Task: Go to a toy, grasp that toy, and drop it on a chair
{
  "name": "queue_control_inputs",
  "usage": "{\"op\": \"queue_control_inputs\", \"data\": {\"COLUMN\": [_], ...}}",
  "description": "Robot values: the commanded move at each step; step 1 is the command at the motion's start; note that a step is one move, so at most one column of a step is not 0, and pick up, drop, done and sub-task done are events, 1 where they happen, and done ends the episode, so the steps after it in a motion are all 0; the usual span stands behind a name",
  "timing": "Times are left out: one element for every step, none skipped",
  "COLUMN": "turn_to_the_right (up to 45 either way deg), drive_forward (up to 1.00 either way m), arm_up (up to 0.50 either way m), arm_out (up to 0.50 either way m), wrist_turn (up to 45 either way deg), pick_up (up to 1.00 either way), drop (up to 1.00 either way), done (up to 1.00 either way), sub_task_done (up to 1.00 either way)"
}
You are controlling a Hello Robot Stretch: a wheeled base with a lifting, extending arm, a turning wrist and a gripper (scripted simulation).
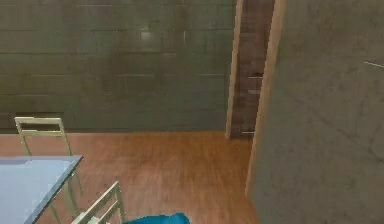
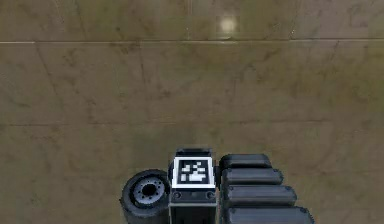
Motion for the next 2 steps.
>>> {"op": "queue_control_inputs", "data": {"turn_to_the_right": [45.0, 9.0], "drive_forward": [0.00, 0.00], "arm_up": [0.00, 0.00], "arm_out": [0.00, 0.00], "wrist_turn": [0.0, 0.0], "pick_up": [0.00, 0.00], "drop": [0.00, 0.00], "done": [0.00, 0.00], "sub_task_done": [0.00, 0.00]}}
